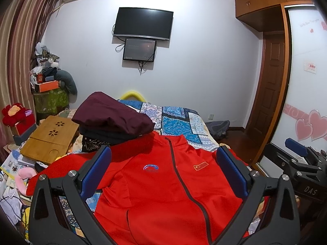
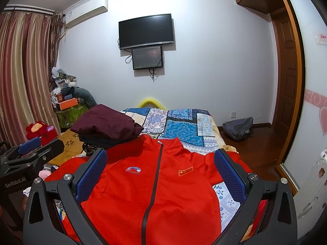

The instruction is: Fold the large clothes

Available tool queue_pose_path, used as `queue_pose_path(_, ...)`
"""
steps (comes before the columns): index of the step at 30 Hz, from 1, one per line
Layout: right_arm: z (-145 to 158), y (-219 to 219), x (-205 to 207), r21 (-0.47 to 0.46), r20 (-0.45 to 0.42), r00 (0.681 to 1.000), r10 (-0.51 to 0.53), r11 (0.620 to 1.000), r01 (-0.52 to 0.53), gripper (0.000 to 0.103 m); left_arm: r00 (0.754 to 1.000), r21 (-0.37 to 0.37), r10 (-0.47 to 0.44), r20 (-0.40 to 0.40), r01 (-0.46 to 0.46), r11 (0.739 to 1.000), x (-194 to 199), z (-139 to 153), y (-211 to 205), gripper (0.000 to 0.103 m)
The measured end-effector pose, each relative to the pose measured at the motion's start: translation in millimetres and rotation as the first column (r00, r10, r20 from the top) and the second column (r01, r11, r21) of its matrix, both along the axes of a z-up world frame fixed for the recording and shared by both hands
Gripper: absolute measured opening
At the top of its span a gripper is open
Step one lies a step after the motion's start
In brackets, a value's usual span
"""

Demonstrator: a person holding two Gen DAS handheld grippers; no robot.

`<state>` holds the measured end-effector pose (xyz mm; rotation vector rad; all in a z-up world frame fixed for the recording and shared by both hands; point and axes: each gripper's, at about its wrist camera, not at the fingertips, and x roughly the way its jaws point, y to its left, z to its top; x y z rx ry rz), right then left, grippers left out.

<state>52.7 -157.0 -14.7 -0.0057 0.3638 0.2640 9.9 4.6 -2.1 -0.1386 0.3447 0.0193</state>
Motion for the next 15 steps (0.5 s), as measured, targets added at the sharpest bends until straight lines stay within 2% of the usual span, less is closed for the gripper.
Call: queue_pose_path(15, 0.8, 4.6, -0.3, -0.011, -0.002, 1.000, 0.003, 1.000, -0.003, 0.103, 1.000, 0.002, 0.002, 0.001, -0.002, 1.000, -0.1, -1.1, 0.1, 0.103)
